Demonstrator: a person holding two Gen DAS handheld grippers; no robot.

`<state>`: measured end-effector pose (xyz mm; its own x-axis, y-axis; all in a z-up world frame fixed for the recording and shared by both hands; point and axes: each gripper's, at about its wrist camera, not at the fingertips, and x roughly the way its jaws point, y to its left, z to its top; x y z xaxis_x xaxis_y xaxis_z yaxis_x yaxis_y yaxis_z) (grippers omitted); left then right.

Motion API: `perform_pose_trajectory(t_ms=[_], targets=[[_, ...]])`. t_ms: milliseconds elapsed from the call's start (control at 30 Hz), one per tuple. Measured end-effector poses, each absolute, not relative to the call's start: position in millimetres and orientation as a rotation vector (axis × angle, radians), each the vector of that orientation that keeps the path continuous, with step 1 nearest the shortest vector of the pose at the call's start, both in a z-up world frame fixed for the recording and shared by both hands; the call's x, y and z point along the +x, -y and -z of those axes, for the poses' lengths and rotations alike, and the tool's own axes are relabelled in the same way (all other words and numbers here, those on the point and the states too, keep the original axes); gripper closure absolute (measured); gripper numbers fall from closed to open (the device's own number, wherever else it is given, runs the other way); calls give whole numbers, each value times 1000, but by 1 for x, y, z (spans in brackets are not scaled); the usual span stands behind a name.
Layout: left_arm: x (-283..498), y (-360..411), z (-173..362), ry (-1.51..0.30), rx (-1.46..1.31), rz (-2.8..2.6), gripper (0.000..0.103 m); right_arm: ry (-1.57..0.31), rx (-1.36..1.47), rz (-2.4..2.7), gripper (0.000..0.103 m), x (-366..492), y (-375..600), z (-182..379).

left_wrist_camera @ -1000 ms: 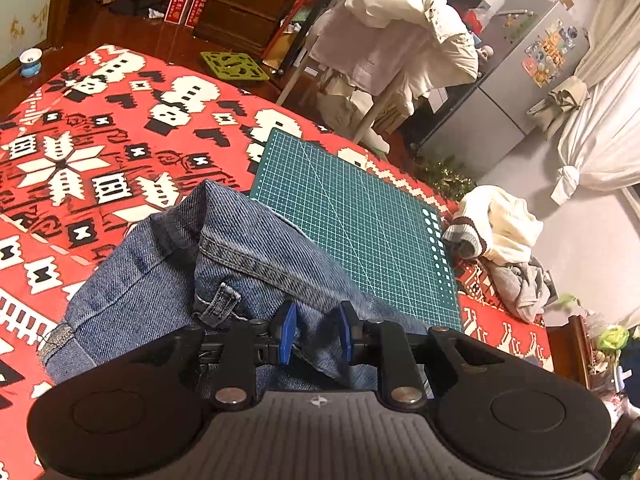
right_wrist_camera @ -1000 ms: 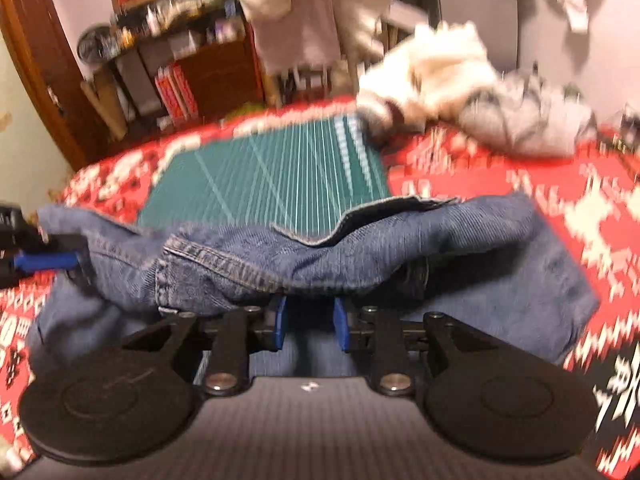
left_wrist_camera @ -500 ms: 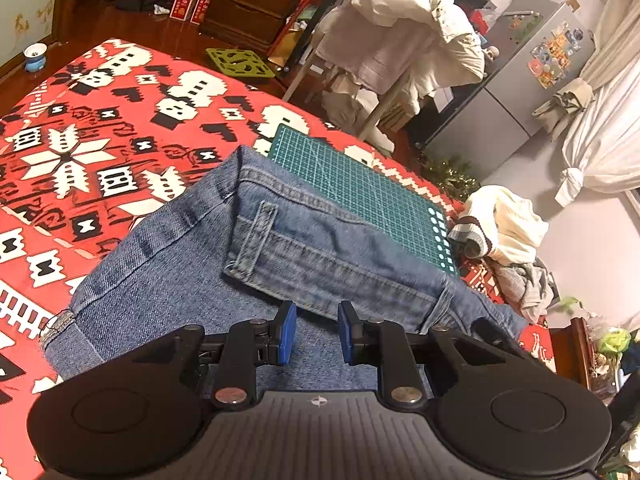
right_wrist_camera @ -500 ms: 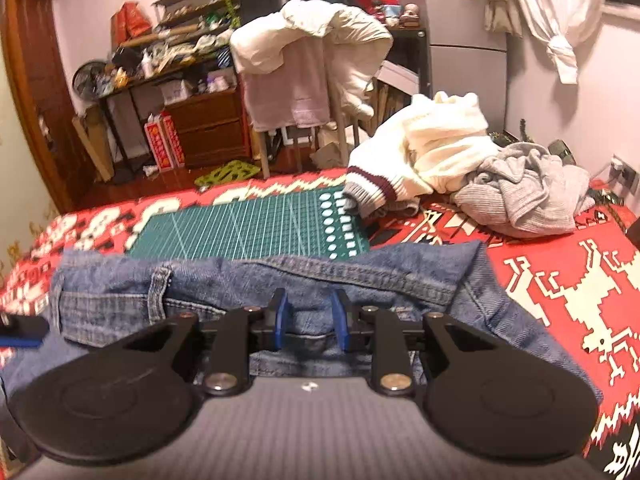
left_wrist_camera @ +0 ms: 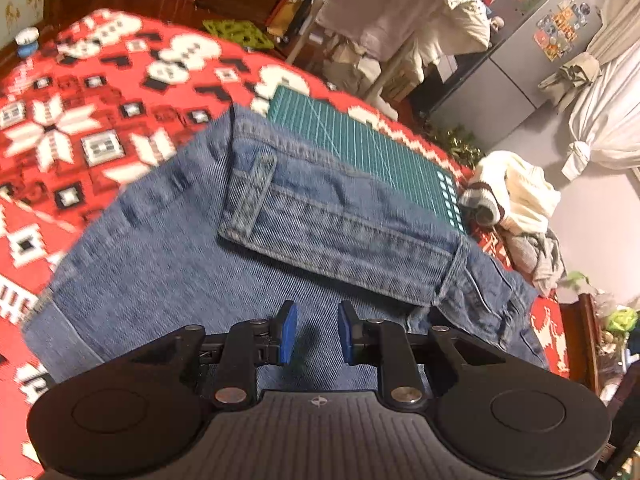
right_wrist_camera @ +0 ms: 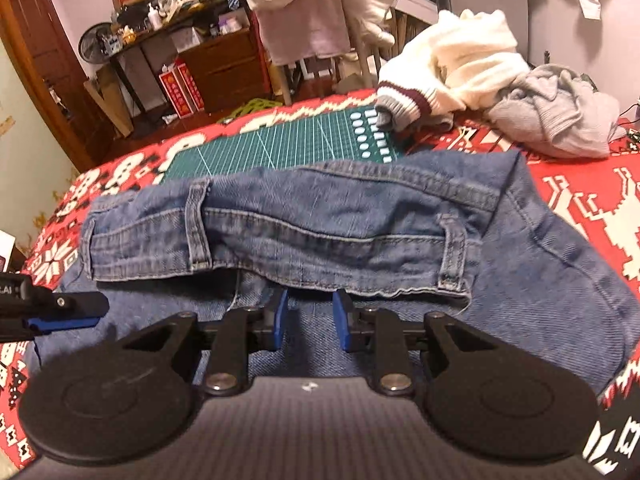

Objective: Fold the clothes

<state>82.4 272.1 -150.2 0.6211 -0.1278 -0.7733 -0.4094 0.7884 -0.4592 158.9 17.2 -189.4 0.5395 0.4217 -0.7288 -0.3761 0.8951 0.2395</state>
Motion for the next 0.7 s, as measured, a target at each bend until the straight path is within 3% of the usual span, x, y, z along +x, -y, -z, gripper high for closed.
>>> perform_pose_trajectory(t_ms=[700], targets=[[131,-281,164,-839,-639,-247,83,-719,54,-408,76,199,-15,185]])
